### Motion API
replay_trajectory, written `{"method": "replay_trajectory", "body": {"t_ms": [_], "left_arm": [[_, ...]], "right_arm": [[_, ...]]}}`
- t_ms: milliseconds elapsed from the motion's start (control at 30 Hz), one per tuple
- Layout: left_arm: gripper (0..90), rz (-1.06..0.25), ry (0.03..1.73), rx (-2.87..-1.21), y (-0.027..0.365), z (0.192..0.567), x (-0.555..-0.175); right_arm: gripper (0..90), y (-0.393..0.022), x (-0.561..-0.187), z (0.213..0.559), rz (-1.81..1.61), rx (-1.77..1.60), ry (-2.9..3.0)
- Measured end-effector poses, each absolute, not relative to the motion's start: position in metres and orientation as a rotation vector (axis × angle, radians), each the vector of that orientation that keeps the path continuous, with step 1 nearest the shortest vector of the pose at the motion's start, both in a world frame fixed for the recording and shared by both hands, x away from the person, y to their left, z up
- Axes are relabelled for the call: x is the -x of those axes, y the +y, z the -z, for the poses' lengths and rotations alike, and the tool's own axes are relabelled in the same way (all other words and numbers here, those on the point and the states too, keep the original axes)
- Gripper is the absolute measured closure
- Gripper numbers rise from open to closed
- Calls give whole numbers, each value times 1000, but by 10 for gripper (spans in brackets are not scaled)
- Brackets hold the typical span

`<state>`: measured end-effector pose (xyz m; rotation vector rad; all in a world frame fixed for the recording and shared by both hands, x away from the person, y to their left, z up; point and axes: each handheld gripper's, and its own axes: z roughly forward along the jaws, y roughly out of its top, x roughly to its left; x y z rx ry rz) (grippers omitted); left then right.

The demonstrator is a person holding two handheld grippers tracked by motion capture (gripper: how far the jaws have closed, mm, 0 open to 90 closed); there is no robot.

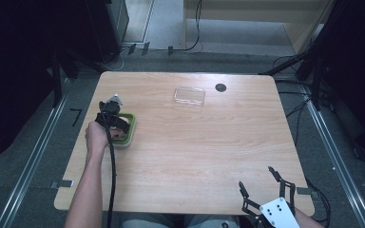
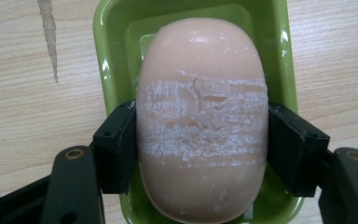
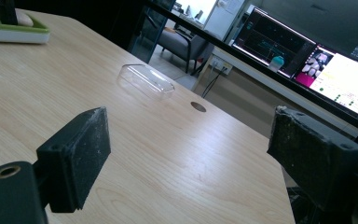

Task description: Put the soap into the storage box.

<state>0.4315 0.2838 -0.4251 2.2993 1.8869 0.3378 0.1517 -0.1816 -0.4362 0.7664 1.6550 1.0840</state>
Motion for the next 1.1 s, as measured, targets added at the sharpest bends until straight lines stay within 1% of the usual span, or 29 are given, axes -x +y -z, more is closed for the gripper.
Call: {"method": "replay_trajectory", "body": {"t_ms": [167, 533, 933, 1033, 1067, 1100], "left_arm": [[334, -375, 1879, -2281, 283, 425, -432], [333, -338, 1889, -2293, 283, 432, -433], [319, -336, 1902, -2293, 283, 431, -432], [281, -363, 1897, -2297, 282, 427, -431], [281, -377, 1895, -2306, 281, 425, -430], [252, -389, 1899, -2306, 280, 423, -430]], "right_arm": [[131, -182, -152, 436, -1084, -766, 1655], [131, -182, -152, 436, -1086, -768, 1655], [131, -182, -153, 437, -1086, -772, 1654], [131, -181, -153, 437, -1086, -764, 1655], [131, -181, -153, 437, -1087, -764, 1654], [131, -181, -153, 437, -1088, -766, 1653]]}}
